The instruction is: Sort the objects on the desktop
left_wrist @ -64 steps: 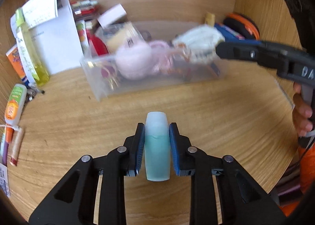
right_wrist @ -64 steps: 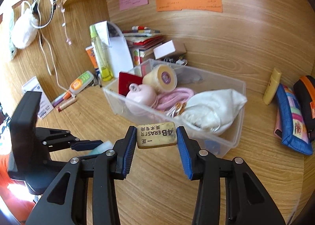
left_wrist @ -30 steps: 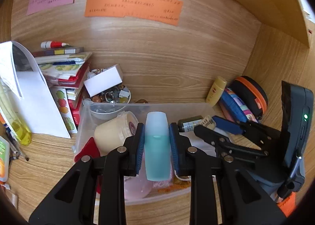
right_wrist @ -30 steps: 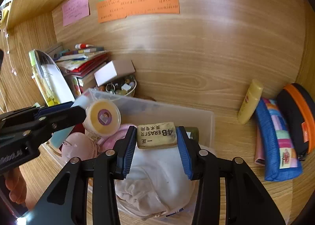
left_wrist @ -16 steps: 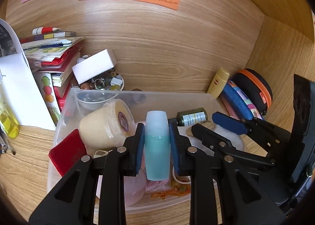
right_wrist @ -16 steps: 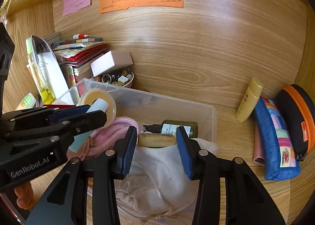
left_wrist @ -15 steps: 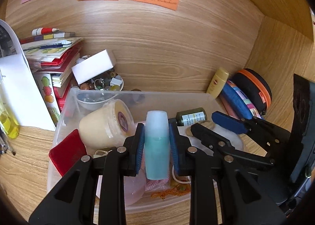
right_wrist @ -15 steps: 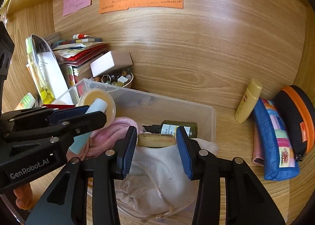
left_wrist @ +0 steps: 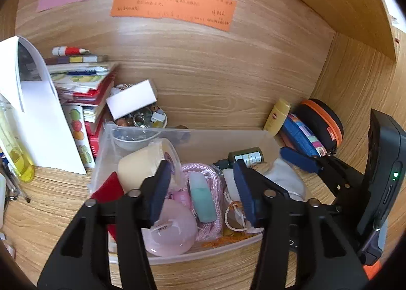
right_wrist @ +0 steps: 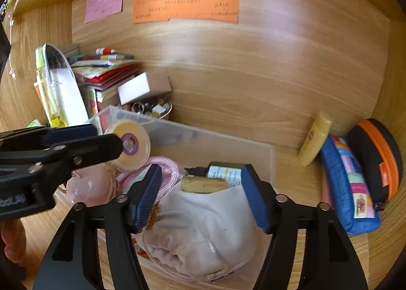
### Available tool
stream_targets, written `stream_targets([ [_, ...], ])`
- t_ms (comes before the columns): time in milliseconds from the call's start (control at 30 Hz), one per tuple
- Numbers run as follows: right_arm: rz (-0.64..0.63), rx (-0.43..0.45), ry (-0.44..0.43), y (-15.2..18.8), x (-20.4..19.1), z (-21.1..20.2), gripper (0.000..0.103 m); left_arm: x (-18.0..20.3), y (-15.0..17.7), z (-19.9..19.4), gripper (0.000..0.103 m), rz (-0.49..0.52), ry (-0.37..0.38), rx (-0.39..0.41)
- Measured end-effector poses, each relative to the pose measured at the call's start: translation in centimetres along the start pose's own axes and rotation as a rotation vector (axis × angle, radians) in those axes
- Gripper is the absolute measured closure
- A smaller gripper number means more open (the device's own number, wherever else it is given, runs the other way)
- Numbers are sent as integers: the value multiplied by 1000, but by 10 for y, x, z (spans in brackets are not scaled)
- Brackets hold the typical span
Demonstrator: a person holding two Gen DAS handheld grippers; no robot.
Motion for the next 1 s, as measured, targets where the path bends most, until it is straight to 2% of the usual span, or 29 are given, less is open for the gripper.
stream_targets([
  [100, 7, 32, 22, -3, 3, -8, 25, -1, 0, -9, 44, -1, 14, 15],
  [267, 12, 47, 19, -8, 6, -21, 16, 5, 2, -35, 40, 37, 82, 48],
  [367, -4, 50, 26, -11, 6, -32, 9, 9, 5, -54, 17, 68, 86, 80],
  [400, -6, 53, 25, -12, 7, -36, 8, 10, 6, -59, 15, 76, 84, 93],
  [500, 11, 65, 6, -15, 9, -52, 1, 13, 11, -71, 14, 109, 40, 115],
  [633, 24, 76, -51, -13, 6, -75, 1, 13, 16, -81, 10, 133, -25, 129],
  [767, 0, 108, -33, -5, 0, -98, 1, 11, 22, -90, 9, 156, -92, 155],
  [1000, -9, 96, -45, 10, -7, -115, 0, 10, 36, -99, 6, 184, -142, 148],
])
Point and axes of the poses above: each gripper's, at about its wrist camera, not at the fingertips, and z roughly the way its jaws point, x to its right, y to its underside, the point moved 4 cm from there along z, roughly the way its jaws point, and after that the axes turned 6 degrees about -z, right-handed, at the moved point
